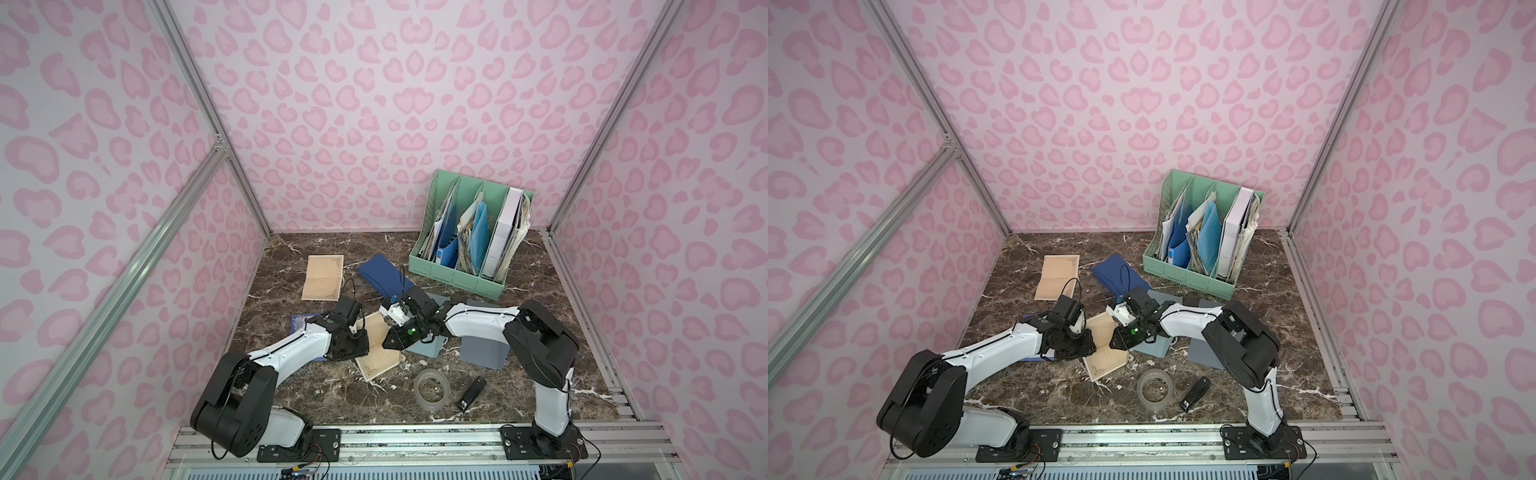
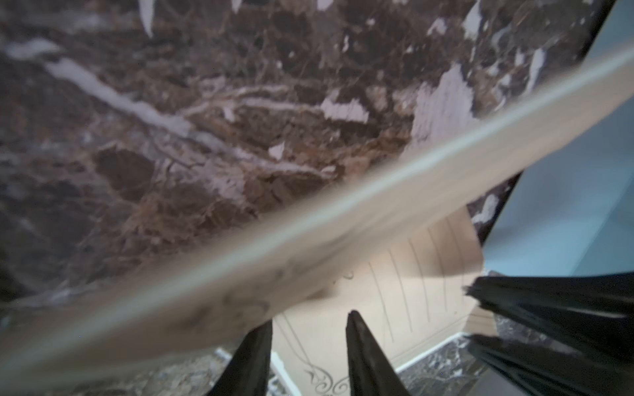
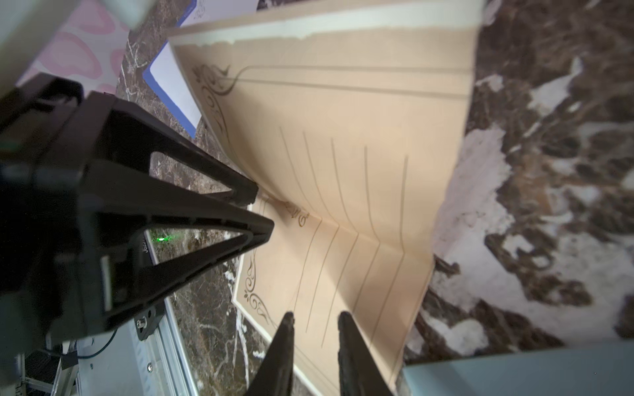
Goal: Take the letter paper out of the envelope
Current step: Place the letter paper at the center of the board.
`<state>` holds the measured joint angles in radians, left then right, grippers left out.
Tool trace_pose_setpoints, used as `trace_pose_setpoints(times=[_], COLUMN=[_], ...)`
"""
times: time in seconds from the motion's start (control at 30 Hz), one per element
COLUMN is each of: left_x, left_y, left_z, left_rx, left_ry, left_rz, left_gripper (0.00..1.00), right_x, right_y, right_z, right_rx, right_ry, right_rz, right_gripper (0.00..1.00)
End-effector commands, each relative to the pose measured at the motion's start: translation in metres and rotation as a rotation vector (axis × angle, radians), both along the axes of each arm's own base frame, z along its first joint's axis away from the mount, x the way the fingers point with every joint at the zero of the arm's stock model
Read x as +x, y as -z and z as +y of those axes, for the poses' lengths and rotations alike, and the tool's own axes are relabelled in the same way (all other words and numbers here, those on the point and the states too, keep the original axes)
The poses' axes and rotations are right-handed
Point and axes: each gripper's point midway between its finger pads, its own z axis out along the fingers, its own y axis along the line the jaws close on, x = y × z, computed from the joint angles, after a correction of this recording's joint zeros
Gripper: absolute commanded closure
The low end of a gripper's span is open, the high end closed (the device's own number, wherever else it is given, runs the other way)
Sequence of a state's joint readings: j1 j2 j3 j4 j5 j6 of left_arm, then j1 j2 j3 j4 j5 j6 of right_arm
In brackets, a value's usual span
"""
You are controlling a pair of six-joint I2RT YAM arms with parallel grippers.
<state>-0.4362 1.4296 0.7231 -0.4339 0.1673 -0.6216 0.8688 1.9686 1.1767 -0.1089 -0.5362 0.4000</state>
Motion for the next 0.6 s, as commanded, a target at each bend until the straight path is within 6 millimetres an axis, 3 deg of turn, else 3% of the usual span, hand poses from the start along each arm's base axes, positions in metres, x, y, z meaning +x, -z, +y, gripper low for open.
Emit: trace_pose_setpoints(times=[0.0, 0.23, 0.57], left_x=[0.007, 0.029, 0.055], left_y=[-0.002, -0.004, 0.010], left_z=[-0.005, -0.012, -0.009], left_rx=[-0.010, -0.045, -0.047], left_ry=[0.011, -0.009, -0.068], left_rz=[-0.002, 0.001, 0.050], left_gripper=[0.62, 0.62, 0.63], right_x=[-0.004, -0.009, -0.002], right_y=[0.010, 0.033, 0.036], right_z=[-0.008, -0.021, -0.030], right_rx=[-0.036, -0.096, -0.119], right_ry=[0.025, 0.034, 0.065], right_rz=[0.041, 0.070, 0.043], right_gripper=[0.76, 0.81, 0.80])
